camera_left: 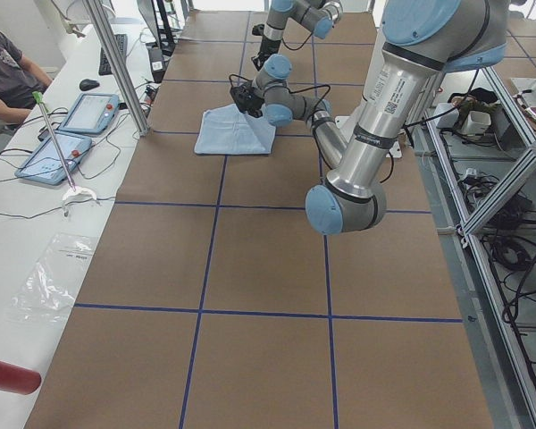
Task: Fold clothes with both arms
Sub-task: 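Lift the near edge with both grippers and fold it over toward the far edge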
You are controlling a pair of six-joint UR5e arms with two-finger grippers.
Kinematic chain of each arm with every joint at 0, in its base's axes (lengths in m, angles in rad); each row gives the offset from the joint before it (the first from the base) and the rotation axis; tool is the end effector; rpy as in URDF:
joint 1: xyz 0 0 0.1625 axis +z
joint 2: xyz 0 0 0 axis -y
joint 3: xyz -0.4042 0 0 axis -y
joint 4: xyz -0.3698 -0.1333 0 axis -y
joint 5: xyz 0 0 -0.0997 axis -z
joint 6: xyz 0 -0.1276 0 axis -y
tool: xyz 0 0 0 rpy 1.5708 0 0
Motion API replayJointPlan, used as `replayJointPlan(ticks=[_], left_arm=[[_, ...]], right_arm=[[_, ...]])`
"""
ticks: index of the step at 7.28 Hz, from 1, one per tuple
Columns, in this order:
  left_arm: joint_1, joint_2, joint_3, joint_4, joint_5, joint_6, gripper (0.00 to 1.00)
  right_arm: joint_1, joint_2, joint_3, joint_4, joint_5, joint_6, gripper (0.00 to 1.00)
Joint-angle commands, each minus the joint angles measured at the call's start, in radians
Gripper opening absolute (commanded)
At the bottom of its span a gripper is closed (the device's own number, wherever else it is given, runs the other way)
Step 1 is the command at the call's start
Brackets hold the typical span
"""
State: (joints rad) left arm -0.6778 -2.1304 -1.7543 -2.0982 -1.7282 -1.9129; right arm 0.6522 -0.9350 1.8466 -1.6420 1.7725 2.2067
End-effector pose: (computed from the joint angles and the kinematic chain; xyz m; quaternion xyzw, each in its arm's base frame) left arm 0.4250 -0.4875 0.1969 0.0364 0.5938 -0.3510 0.7231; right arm -0.4322 -0.4657 0.2045 -0.0886 -0.4066 0.5126 0.7511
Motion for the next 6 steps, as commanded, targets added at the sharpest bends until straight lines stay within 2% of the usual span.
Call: replayJointPlan(ticks=[1,2,4,5,6], left_arm=[[-0.043,-0.066,0.207,-0.13,0.001,0.023,0.0],[-0.051,-0.119,0.331,-0.194,0.002,0.035,0.0],[-0.069,-0.204,0.576,-0.328,0.015,0.058,0.0],[-0.075,-0.247,0.679,-0.366,0.066,0.095,0.0],[-0.077,-0.273,0.74,-0.367,0.109,0.151,0.12]], right_arm=[[0.088,0.178,-0.366,0.153,0.069,-0.064,0.0],[0.098,0.215,-0.483,0.204,0.073,-0.1,0.0],[0.116,0.243,-0.692,0.418,0.071,-0.143,0.0],[0.122,0.319,-0.824,0.45,0.073,-0.175,0.0],[0.136,0.341,-0.93,0.561,0.071,-0.22,0.99]])
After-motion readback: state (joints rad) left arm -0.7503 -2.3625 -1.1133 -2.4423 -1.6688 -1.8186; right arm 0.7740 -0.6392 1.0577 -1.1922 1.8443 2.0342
